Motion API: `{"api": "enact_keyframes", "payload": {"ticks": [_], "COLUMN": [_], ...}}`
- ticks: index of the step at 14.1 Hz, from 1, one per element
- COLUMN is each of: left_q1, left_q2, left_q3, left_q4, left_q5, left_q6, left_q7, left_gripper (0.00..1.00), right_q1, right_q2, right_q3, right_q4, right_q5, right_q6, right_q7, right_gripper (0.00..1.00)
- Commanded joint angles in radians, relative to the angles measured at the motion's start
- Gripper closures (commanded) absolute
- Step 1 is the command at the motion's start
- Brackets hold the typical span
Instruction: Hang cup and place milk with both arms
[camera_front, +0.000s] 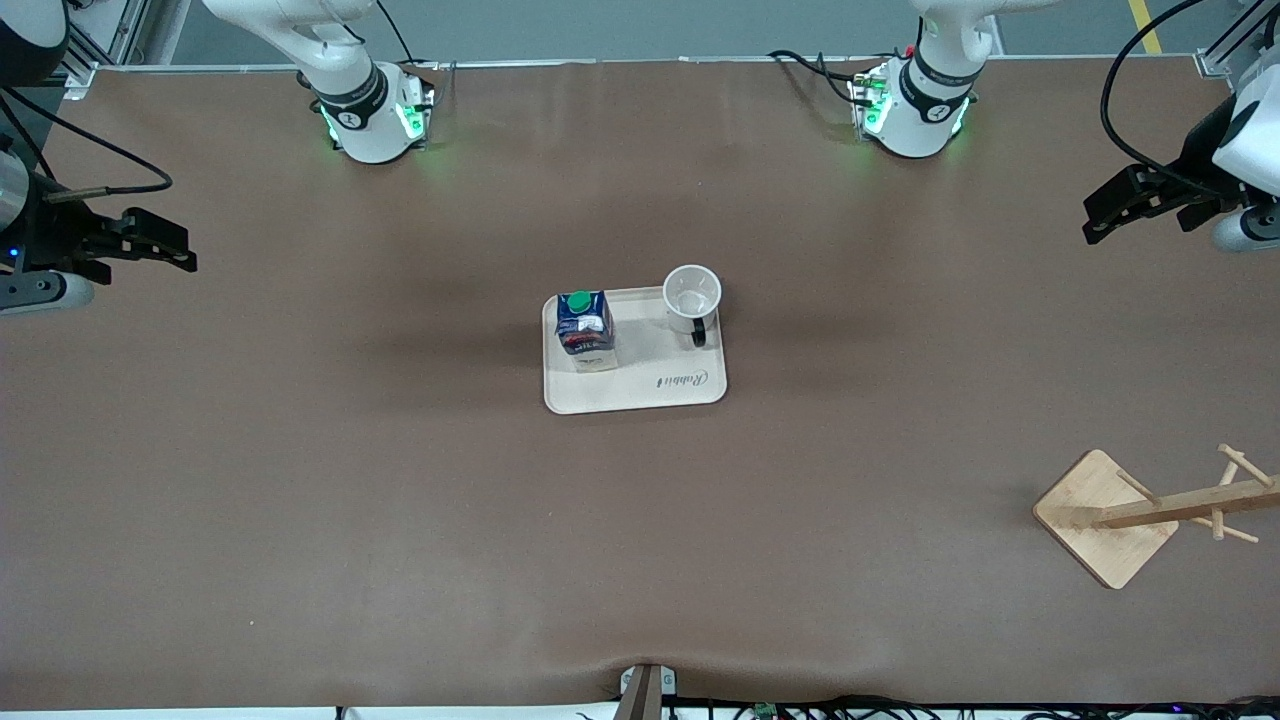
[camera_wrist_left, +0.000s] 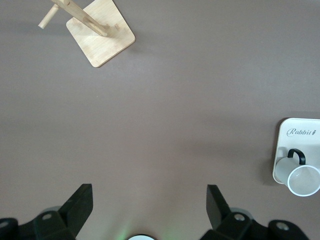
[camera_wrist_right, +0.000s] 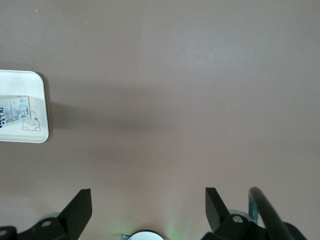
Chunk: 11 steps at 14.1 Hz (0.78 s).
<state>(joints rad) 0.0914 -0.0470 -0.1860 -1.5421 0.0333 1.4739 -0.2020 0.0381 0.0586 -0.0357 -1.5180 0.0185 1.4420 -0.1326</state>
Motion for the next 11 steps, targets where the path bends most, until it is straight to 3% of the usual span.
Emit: {"api": "enact_keyframes", "payload": {"ticks": [1, 8, 11], "left_q1": [0.001, -0.005, -0.002], "left_q2": [0.001, 0.019, 0.024], "left_q3": [-0.001, -0.012, -0.099], "left_q4": [0.017, 0.014, -0.039], "left_q5": [-0.016, -0.016, -0.015], "left_q6": [-0.02, -0.02, -0.023], "left_q7": [0.018, 0.0, -0.08], "left_gripper": [0.0, 0.0, 0.0], "right_q1": [0.0, 0.002, 0.002], "right_q2": [-0.01, -0.008, -0.005], "right_q3": [0.008, 0.008, 0.008], "right_q4": [-0.011, -0.011, -0.01], "right_q5": [-0.002, -0.002, -0.002], "right_q6": [0.023, 0.023, 0.027], "right_q7": [-0.01, -0.009, -0.009], "right_gripper": [0.0, 0.0, 0.0]}}
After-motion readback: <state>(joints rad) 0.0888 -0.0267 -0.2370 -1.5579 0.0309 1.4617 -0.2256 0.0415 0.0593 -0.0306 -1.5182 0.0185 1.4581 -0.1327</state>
